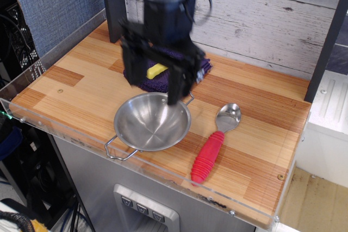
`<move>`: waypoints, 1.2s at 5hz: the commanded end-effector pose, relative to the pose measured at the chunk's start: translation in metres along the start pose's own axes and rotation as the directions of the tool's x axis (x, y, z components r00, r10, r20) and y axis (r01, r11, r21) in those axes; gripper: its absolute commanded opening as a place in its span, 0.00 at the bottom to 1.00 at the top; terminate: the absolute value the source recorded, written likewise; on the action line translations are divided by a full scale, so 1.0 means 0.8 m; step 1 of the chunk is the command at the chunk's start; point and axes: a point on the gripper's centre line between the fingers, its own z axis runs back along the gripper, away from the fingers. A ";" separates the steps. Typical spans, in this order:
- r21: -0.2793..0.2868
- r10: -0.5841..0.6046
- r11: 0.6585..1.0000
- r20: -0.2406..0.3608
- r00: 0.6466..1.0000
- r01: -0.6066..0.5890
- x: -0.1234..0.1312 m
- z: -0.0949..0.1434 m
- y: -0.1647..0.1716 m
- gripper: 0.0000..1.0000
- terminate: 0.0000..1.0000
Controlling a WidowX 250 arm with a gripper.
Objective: Move the bowl to the left side of the red spoon.
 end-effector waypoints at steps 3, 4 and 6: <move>0.022 0.128 0.991 0.084 0.988 -0.130 -0.026 0.055 0.021 1.00 0.00; 0.022 0.128 0.991 0.084 0.988 -0.130 -0.026 0.055 0.021 1.00 0.00; 0.022 0.128 0.991 0.084 0.988 -0.130 -0.026 0.055 0.021 1.00 0.00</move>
